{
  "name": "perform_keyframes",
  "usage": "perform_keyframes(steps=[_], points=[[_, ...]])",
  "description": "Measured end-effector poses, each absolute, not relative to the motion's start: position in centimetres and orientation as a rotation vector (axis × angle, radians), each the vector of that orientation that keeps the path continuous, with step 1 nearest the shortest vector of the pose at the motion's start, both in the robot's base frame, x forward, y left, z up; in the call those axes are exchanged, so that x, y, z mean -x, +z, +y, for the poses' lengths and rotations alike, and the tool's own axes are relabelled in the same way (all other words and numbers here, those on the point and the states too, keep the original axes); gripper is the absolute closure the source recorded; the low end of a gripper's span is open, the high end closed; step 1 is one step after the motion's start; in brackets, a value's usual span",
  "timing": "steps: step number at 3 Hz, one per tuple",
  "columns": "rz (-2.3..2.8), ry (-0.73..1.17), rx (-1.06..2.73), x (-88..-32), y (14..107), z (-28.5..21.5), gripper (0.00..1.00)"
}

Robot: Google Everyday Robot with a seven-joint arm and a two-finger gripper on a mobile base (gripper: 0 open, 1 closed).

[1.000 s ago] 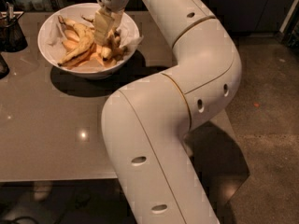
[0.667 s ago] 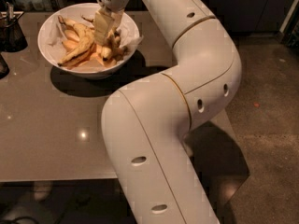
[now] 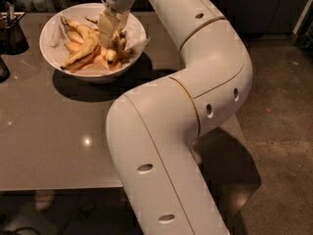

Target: Pick banana from white bowl

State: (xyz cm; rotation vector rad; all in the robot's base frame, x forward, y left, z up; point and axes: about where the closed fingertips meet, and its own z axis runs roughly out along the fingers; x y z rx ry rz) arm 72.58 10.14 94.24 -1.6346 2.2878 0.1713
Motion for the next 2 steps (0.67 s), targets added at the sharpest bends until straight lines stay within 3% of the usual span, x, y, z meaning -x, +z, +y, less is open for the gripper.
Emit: perform_keyframes(steps=[2], points=[[2.288,0.171,1.635,-72.58,94.24,10.14,0.31]])
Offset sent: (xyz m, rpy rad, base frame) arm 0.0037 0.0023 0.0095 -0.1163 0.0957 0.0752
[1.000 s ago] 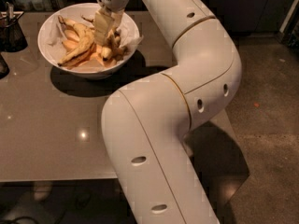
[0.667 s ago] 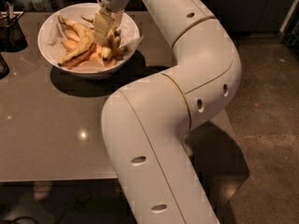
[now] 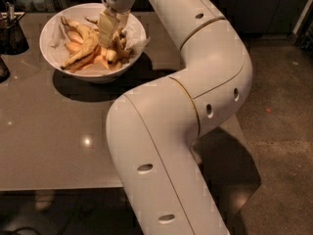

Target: Pick banana from white bowl

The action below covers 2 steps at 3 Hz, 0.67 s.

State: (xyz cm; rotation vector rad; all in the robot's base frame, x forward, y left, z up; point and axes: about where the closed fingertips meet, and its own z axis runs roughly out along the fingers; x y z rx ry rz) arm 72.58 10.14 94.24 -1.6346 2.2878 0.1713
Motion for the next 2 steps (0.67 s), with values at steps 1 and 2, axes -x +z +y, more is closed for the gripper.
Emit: perform_keyframes(steps=[1,2], points=[[2.288,0.171,1.635,-72.58,94.25,10.14,0.5],[2.288,0.171,1.635,-72.58,94.26,10.14,0.74]])
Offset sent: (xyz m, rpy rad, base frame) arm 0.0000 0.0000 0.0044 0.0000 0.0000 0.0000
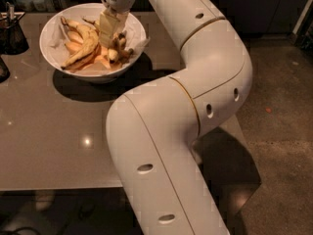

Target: Pick banana from white bowl

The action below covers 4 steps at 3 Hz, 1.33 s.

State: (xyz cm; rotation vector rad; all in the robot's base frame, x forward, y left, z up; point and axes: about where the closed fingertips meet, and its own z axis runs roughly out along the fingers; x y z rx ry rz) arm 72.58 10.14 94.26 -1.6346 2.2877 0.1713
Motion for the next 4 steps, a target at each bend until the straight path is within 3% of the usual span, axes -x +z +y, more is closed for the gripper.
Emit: perform_keyframes(steps=[1,2,3,4], points=[[2.288,0.171,1.635,-72.58,94.24,10.14,0.96],[2.288,0.171,1.635,-72.58,94.26,10.15,1.0],[2.288,0.171,1.634,-72.58,94.26,10.15,1.0],[2.288,0.171,1.634,-72.58,94.27,10.15,0.81]])
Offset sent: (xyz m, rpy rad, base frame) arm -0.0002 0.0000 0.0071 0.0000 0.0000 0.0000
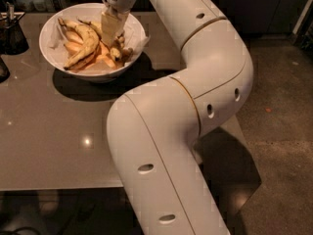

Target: Pick banana from white bowl

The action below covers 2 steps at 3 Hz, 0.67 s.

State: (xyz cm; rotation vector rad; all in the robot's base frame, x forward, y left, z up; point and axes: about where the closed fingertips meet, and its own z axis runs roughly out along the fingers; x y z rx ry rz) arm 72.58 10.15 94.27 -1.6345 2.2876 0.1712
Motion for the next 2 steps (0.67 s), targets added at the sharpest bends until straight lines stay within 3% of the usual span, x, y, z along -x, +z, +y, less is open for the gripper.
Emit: perform_keyframes(steps=[2], points=[[2.288,0.171,1.634,-72.58,94.26,10.15,0.34]])
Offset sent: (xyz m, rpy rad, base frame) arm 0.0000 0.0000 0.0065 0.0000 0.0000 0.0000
